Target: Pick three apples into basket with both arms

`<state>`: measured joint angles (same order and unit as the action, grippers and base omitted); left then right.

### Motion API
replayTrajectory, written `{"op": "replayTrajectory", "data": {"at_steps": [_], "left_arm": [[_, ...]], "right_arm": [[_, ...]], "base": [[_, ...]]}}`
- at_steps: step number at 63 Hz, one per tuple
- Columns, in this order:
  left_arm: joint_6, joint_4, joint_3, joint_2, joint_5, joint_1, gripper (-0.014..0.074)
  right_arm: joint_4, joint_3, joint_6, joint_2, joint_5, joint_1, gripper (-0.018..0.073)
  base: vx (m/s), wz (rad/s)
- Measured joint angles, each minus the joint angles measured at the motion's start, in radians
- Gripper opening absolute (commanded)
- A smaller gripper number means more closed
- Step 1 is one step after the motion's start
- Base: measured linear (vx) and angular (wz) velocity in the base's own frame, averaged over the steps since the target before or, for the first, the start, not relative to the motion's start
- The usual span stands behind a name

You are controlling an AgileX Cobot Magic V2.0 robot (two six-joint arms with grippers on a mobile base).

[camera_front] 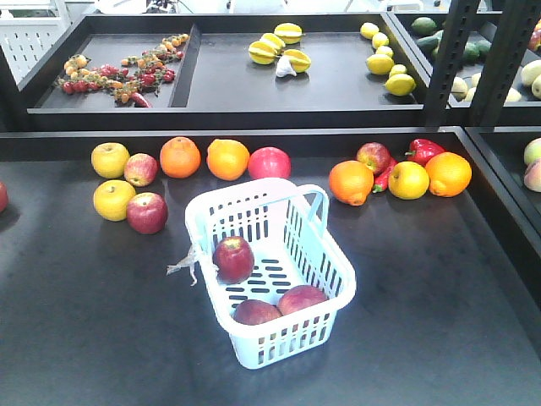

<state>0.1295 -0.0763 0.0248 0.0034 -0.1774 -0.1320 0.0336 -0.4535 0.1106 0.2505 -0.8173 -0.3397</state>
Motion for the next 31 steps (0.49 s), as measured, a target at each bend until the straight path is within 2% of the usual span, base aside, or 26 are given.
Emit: {"op": "replayTrajectory", "data": {"at_steps": [13, 31], "left_arm": [[0.000, 0.006, 0.000, -0.016, 0.034, 0.111, -0.0006], [0.000, 0.032, 0.000, -0.016, 0.097, 0.200, -0.0006]], "right_arm": [[-0.001, 0.000, -0.001, 0.000, -0.001, 0.000, -0.0001], [-0.001, 0.000, -0.001, 0.000, -0.001, 0.000, -0.0001]], "base": [[0.00, 0.00], [0.00, 0.00]]}}
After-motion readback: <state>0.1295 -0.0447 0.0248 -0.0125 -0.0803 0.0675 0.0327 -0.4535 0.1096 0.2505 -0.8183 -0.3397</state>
